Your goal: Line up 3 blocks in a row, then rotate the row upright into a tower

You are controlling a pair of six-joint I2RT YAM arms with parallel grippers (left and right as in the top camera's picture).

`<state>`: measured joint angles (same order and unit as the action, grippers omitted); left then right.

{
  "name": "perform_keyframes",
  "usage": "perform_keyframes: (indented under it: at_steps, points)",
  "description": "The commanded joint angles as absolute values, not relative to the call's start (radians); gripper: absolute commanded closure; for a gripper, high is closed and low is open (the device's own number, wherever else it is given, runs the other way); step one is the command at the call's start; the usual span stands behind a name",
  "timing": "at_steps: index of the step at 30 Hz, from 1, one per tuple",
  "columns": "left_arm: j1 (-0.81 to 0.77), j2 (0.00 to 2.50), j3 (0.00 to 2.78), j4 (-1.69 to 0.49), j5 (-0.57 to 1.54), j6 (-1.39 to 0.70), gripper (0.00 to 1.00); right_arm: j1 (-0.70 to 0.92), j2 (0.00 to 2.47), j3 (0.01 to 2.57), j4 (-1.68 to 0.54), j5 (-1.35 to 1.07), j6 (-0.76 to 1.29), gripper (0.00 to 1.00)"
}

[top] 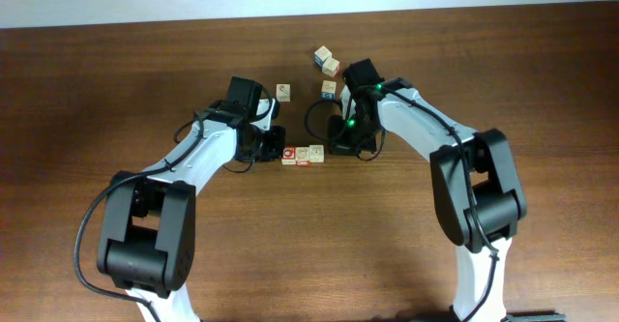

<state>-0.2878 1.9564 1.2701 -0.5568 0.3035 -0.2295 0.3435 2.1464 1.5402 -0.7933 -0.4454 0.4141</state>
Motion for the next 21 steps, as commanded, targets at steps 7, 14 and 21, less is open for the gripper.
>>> perform_keyframes:
  at_steps: [7,14,21]
  points:
    - [-0.288,1.964,1.288,-0.557,0.307,-0.239,1.0,0.374,2.095,1.532,-0.8,-0.433,0.405,0.96]
    - [-0.288,1.964,1.288,-0.558,0.307,-0.239,1.0,0.374,2.095,1.531,-0.804,-0.402,0.428,0.96]
    - [-0.288,1.964,1.288,-0.558,0.307,-0.239,1.0,0.382,2.101,1.53,-0.794,-0.402,0.436,0.96]
